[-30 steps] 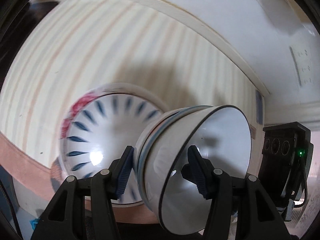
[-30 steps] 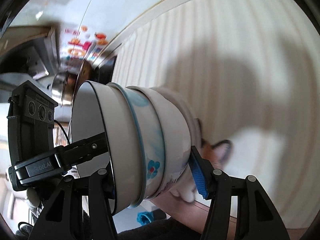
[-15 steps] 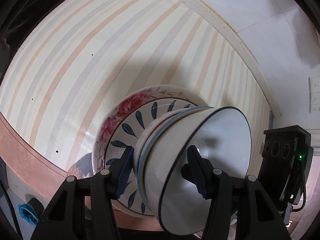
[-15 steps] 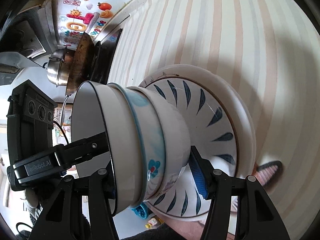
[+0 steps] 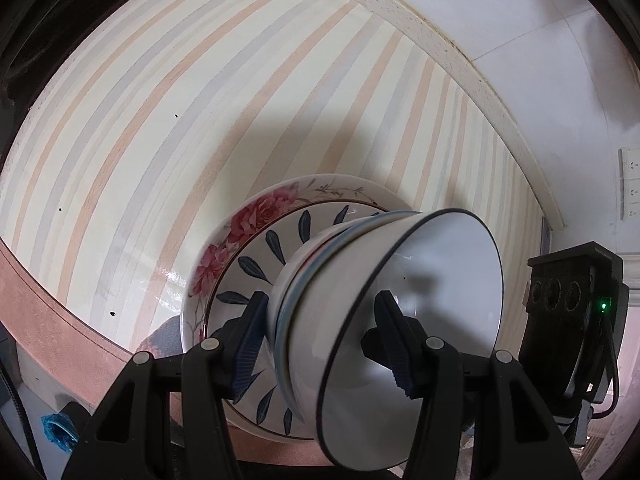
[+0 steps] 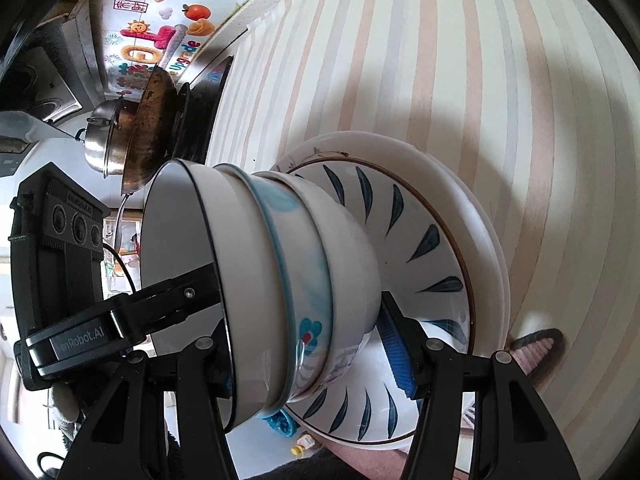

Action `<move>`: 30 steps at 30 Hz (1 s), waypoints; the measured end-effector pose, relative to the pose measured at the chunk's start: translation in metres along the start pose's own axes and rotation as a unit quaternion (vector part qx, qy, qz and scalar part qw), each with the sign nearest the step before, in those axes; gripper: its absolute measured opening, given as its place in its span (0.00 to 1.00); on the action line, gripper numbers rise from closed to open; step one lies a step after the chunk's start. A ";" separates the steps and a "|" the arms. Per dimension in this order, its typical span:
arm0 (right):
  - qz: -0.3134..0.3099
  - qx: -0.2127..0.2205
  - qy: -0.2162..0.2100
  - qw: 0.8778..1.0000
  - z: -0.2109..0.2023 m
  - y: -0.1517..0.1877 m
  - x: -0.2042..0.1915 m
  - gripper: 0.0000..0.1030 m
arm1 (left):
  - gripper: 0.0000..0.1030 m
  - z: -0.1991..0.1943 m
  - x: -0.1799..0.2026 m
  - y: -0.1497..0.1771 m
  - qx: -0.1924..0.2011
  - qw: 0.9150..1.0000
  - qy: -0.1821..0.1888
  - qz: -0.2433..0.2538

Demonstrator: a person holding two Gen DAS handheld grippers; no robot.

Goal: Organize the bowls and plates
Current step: 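Lift the bowl stack and lower it onto the plate stack, then open both grippers and raise them away from the stacked dishes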

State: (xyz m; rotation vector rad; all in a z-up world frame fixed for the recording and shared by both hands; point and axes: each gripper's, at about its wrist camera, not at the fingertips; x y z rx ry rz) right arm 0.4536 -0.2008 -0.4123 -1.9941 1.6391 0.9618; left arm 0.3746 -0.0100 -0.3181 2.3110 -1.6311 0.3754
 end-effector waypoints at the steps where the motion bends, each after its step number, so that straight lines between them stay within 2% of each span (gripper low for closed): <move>1: 0.003 -0.001 -0.001 1.000 0.000 0.000 0.001 0.58 | 0.50 0.002 0.003 -0.001 0.000 1.000 -0.001 -0.001; 10: 0.013 -0.006 0.007 1.000 0.000 0.002 0.000 0.59 | 0.50 0.002 0.010 -0.001 0.000 1.000 -0.014 0.006; 17: -0.002 0.006 0.038 0.999 -0.012 0.004 -0.008 0.60 | 0.50 -0.003 0.016 0.001 0.007 0.999 -0.029 0.009; 20: -0.012 0.017 0.057 0.998 -0.022 0.008 -0.015 0.61 | 0.50 -0.011 0.020 0.006 0.019 0.998 -0.060 0.013; 23: -0.026 0.047 0.091 0.994 -0.043 0.016 -0.029 0.70 | 0.52 -0.026 0.025 0.016 0.042 0.994 -0.092 0.029; 26: -0.046 0.091 0.139 0.985 -0.067 0.030 -0.046 0.80 | 0.52 -0.042 0.029 0.027 0.058 0.992 -0.104 0.051; 28: -0.051 0.114 0.164 0.979 -0.081 0.040 -0.056 0.87 | 0.61 -0.053 0.035 0.036 0.075 0.987 -0.121 0.070; 30: -0.058 0.144 0.198 0.968 -0.095 0.055 -0.071 0.90 | 0.84 -0.067 0.039 0.047 0.097 0.983 -0.129 0.091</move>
Point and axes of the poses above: each gripper's, at about its wrist camera, not at the fingertips, and z roughly the way its jaws point, x to its right, y to its underside, and after that the axes turned 7 degrees about -x, right-handed
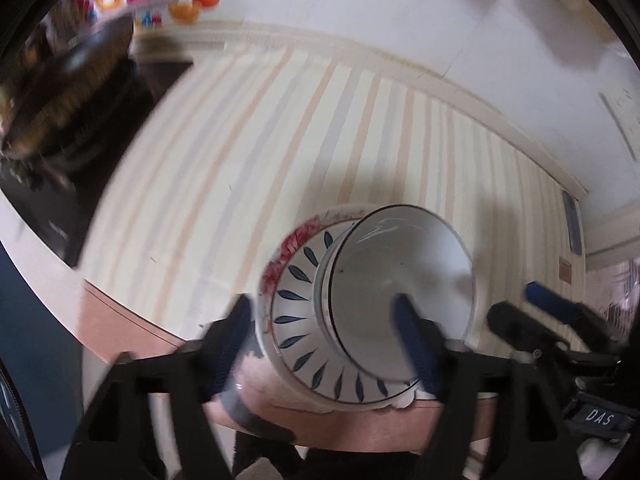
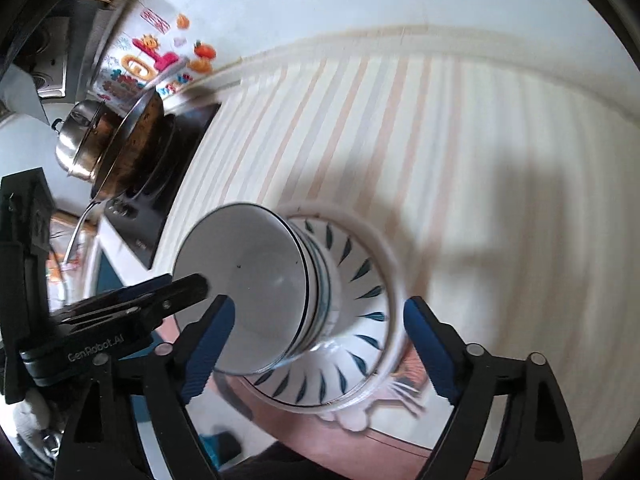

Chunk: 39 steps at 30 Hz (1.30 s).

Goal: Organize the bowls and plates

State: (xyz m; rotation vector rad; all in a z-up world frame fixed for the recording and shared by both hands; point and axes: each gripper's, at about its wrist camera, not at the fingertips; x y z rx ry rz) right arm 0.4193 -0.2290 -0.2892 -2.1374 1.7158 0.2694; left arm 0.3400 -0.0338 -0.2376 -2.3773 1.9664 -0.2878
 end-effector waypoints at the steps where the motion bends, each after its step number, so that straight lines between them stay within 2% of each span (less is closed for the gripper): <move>1: -0.001 0.012 0.014 1.000 -0.009 0.004 -0.004 0.90 | 0.87 -0.008 0.000 0.005 0.010 1.000 -0.002 0.009; 4: 0.000 0.054 0.046 0.997 -0.039 0.023 -0.020 0.92 | 0.89 -0.038 -0.005 0.021 0.049 0.998 -0.013 0.032; 7: 0.013 0.091 0.080 0.993 -0.066 0.046 -0.039 0.93 | 0.96 -0.064 -0.013 0.034 0.083 0.995 -0.022 0.053; 12: 0.048 0.150 0.102 0.982 -0.109 0.087 -0.077 0.95 | 0.97 -0.105 -0.027 0.059 0.112 0.990 -0.016 0.087; 17: 0.072 0.197 0.113 0.971 -0.155 0.137 -0.116 0.96 | 0.97 -0.149 -0.041 0.098 0.147 0.983 -0.007 0.110; 21: 0.071 0.225 0.129 0.963 -0.189 0.180 -0.151 0.97 | 1.00 -0.178 -0.047 0.131 0.178 0.977 -0.002 0.116; 26: 0.062 0.255 0.148 0.954 -0.215 0.227 -0.180 0.98 | 1.00 -0.213 -0.054 0.176 0.235 0.966 -0.016 0.111; 29: 0.054 0.268 0.152 0.950 -0.226 0.254 -0.194 0.98 | 1.00 -0.228 -0.057 0.200 0.255 0.960 -0.027 0.110; 34: 0.036 0.284 0.160 0.945 -0.242 0.298 -0.211 0.98 | 1.00 -0.248 -0.058 0.240 0.282 0.952 -0.046 0.107; 39: 0.029 0.291 0.157 0.943 -0.253 0.326 -0.217 0.98 | 1.00 -0.263 -0.063 0.273 0.291 0.951 -0.047 0.097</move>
Point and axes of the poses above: each gripper's, at about its wrist camera, not at the fingertips, and z roughly the way its jaws point, x to its right, y to its underside, and after that the axes turned 7 degrees about -x, right-handed
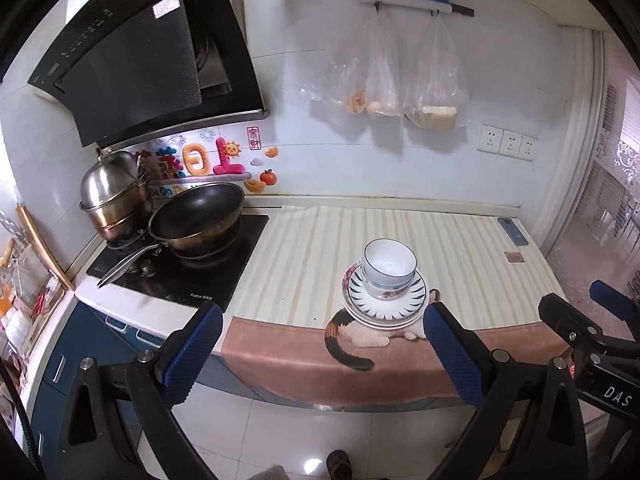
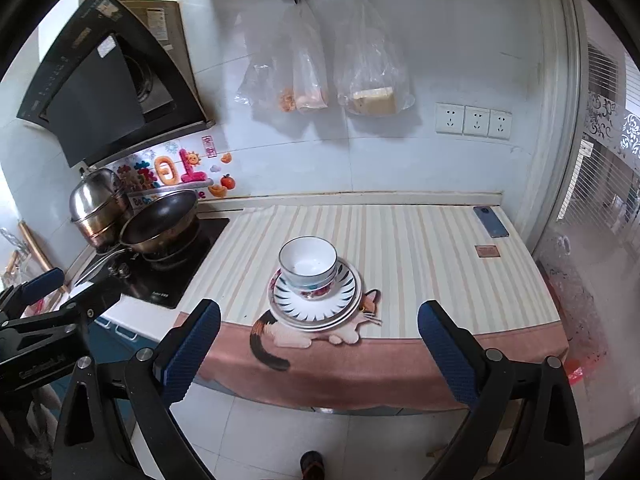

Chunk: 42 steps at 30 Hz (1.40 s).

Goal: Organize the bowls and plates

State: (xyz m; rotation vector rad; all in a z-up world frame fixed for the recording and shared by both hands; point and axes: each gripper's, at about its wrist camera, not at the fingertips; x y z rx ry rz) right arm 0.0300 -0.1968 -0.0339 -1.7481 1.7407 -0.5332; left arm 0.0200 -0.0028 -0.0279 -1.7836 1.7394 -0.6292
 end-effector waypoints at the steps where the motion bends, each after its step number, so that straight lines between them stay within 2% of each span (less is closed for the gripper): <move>1: -0.002 0.003 0.002 1.000 -0.005 0.003 -0.001 0.98 | 1.00 -0.003 -0.001 0.002 0.002 1.000 -0.001 -0.002; 6: 0.000 0.015 -0.001 1.000 -0.025 0.018 0.001 0.98 | 1.00 -0.014 -0.006 0.015 0.007 1.000 -0.008 -0.017; 16: -0.008 0.023 0.002 1.000 -0.038 0.029 0.000 0.99 | 1.00 -0.025 -0.005 0.030 0.013 1.000 -0.011 -0.019; 42: -0.005 0.014 -0.001 1.000 -0.043 0.033 -0.001 0.99 | 1.00 -0.040 -0.004 0.036 0.024 0.999 -0.007 -0.023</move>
Point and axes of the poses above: each gripper's, at about its wrist camera, not at the fingertips, and z roughly the way its jaws point, x to its right, y to its underside, and after that the axes turned 7 degrees about -x, right-handed
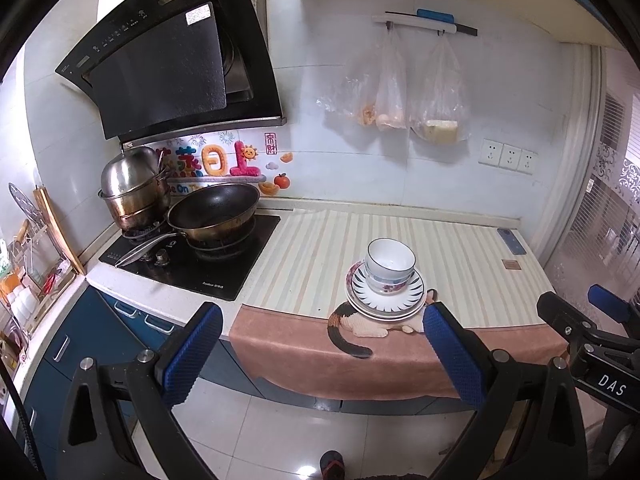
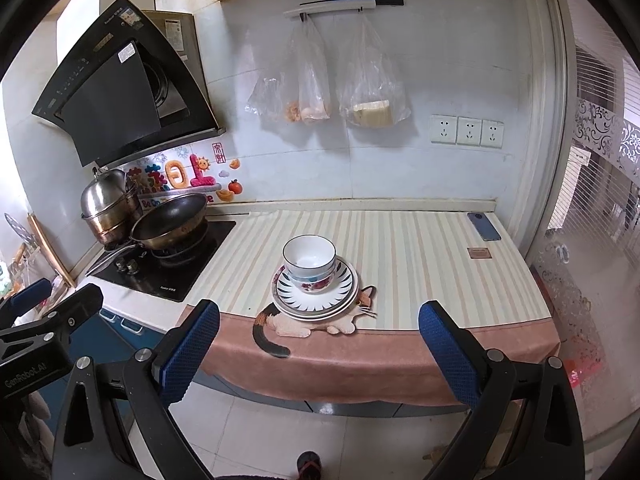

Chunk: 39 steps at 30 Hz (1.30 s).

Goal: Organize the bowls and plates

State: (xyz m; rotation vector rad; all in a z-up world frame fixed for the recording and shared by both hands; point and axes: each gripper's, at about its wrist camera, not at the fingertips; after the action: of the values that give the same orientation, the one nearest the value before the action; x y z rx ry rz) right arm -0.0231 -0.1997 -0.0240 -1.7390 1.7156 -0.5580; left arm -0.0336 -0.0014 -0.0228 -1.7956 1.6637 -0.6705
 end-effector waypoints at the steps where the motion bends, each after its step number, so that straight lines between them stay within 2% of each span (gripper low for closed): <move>1: 0.001 0.000 0.001 1.000 -0.001 0.001 0.000 0.99 | 1.00 0.001 0.000 0.000 0.000 1.000 -0.001 0.000; 39: -0.003 0.008 0.010 1.000 -0.005 0.007 0.010 0.99 | 1.00 0.000 0.003 0.000 -0.001 1.000 0.008 0.001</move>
State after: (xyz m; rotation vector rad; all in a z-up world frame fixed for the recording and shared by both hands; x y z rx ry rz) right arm -0.0308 -0.2098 -0.0265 -1.7343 1.7154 -0.5914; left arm -0.0340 -0.0040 -0.0228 -1.7943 1.6784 -0.6843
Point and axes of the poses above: each gripper's, at about its wrist camera, not at the fingertips, and z roughly the way its jaws point, x to its right, y to its underside, and after that the axes turned 7 degrees about -x, right-handed
